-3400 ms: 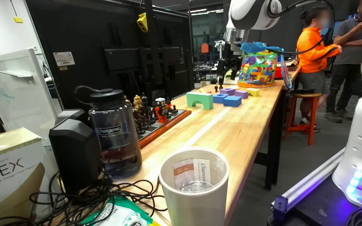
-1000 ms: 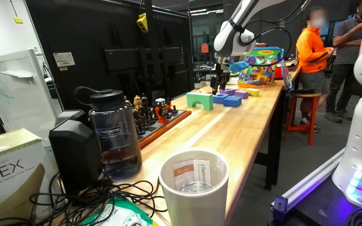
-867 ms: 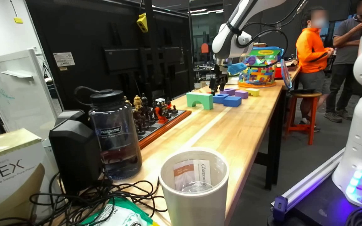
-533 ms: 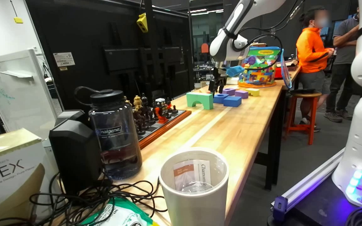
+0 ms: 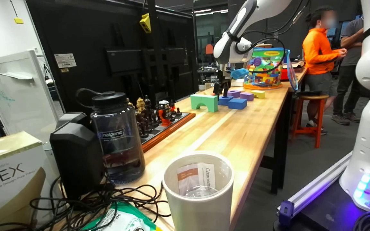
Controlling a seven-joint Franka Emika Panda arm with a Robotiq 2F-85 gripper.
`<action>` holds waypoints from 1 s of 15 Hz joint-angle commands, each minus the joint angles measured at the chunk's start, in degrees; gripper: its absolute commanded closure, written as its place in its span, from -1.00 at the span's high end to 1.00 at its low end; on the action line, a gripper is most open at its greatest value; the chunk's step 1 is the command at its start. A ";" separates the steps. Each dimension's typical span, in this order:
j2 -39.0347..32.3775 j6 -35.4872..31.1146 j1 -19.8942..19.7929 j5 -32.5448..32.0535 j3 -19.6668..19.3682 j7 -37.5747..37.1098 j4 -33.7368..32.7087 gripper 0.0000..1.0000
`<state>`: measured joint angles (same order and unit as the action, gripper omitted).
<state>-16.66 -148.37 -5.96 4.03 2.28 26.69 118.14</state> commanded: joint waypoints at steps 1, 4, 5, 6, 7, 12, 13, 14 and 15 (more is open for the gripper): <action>-0.16 1.68 -1.01 1.16 1.41 1.99 -1.27 1.00; 0.29 1.69 -0.77 0.91 1.75 1.71 -0.89 1.00; 0.38 1.59 -0.74 0.85 1.86 1.74 -0.72 1.00; 0.41 1.63 -0.75 0.88 1.96 1.75 -0.66 1.00; 0.48 1.82 -0.78 0.89 2.01 1.71 -0.51 1.00; 1.06 1.91 -0.79 0.80 1.90 1.50 0.54 1.00; 1.22 1.78 -0.80 0.87 1.94 1.55 0.82 1.00; 1.35 1.63 -0.87 1.09 2.03 1.69 1.08 1.00; 1.46 1.48 -0.88 1.14 2.04 1.68 1.27 1.00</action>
<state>-16.80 -147.16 -6.10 4.03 3.65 26.70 117.85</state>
